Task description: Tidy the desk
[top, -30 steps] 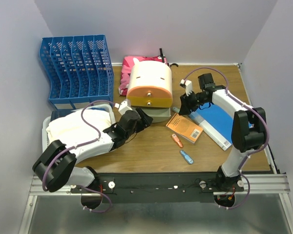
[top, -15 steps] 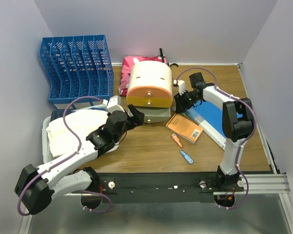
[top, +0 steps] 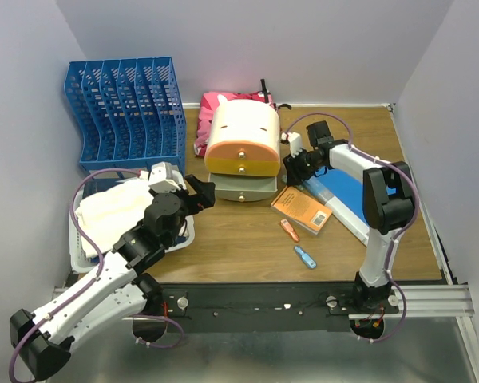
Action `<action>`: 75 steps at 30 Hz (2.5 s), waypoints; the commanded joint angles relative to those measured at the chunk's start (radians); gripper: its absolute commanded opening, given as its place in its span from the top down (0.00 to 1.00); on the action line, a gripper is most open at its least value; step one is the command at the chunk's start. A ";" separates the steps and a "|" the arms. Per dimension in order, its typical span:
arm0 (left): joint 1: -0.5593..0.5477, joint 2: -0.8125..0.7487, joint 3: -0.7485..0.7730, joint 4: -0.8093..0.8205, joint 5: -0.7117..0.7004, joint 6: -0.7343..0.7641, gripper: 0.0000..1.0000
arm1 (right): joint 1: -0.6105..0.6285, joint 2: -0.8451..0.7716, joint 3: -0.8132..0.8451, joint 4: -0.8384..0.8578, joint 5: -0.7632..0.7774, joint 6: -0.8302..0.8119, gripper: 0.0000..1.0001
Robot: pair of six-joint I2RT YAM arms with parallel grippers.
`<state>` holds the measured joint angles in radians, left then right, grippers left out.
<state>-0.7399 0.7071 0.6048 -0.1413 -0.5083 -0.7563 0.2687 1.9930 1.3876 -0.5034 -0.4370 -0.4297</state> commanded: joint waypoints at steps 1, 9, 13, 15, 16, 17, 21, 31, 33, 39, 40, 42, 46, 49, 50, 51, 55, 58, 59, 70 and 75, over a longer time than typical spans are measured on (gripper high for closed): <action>0.007 -0.037 -0.027 -0.026 -0.050 0.037 0.01 | 0.017 0.020 -0.091 0.034 0.161 -0.021 0.48; 0.007 -0.029 -0.023 -0.020 -0.036 0.051 0.01 | -0.009 0.016 -0.055 0.002 -0.075 0.130 0.48; 0.008 -0.035 -0.030 -0.017 -0.030 0.043 0.01 | -0.020 0.020 -0.016 -0.007 -0.173 0.190 0.48; 0.008 -0.037 -0.031 -0.017 -0.029 0.040 0.01 | -0.020 0.021 -0.004 -0.006 -0.186 0.204 0.47; 0.007 -0.037 -0.031 -0.017 -0.030 0.040 0.01 | -0.020 0.021 0.001 -0.004 -0.181 0.210 0.47; 0.007 -0.040 -0.031 -0.017 -0.030 0.037 0.01 | -0.020 0.023 0.008 -0.001 -0.168 0.212 0.46; 0.007 -0.040 -0.033 -0.015 -0.029 0.038 0.01 | -0.020 0.049 0.033 0.006 -0.135 0.223 0.46; 0.008 -0.040 -0.036 -0.020 -0.019 0.034 0.01 | -0.019 0.082 0.037 0.035 -0.057 0.240 0.46; 0.007 -0.041 -0.036 -0.023 -0.018 0.031 0.01 | -0.019 0.084 0.024 0.042 -0.025 0.229 0.46; 0.007 -0.046 -0.033 -0.032 -0.015 0.037 0.01 | -0.019 0.041 -0.081 0.057 0.043 0.154 0.46; 0.008 -0.046 -0.030 -0.034 -0.012 0.040 0.01 | -0.019 0.033 -0.099 0.069 0.056 0.134 0.46; 0.007 -0.043 -0.027 -0.035 -0.007 0.052 0.01 | -0.019 0.010 -0.143 0.083 0.112 0.114 0.46; 0.007 -0.035 -0.013 -0.044 -0.001 0.069 0.01 | -0.020 -0.020 -0.188 0.127 0.194 0.077 0.47; 0.008 -0.032 -0.001 -0.052 0.002 0.086 0.01 | -0.019 -0.031 -0.196 0.135 0.225 0.056 0.48; 0.007 -0.034 0.003 -0.052 0.007 0.090 0.01 | -0.019 -0.030 -0.199 0.135 0.233 0.043 0.49; 0.007 -0.032 0.006 -0.053 0.010 0.094 0.01 | -0.020 -0.031 -0.200 0.137 0.236 0.036 0.50; 0.007 -0.028 0.021 -0.057 0.043 0.120 0.01 | -0.019 -0.025 -0.209 0.128 0.219 -0.001 0.55; 0.008 -0.024 0.033 -0.060 0.068 0.138 0.01 | -0.019 -0.013 -0.219 0.118 0.205 -0.014 0.64; 0.007 -0.023 0.036 -0.063 0.074 0.143 0.01 | -0.019 -0.011 -0.220 0.112 0.184 -0.011 0.68; 0.007 -0.038 0.079 -0.061 0.105 0.198 0.01 | -0.020 -0.198 -0.150 0.046 0.047 0.075 0.99; 0.007 -0.081 0.087 -0.011 0.146 0.230 0.01 | -0.034 -0.327 -0.105 -0.052 -0.017 0.011 0.99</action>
<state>-0.7387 0.6708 0.6582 -0.1993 -0.4122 -0.5777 0.2512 1.8042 1.2182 -0.4355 -0.3584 -0.3740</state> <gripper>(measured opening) 0.987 0.342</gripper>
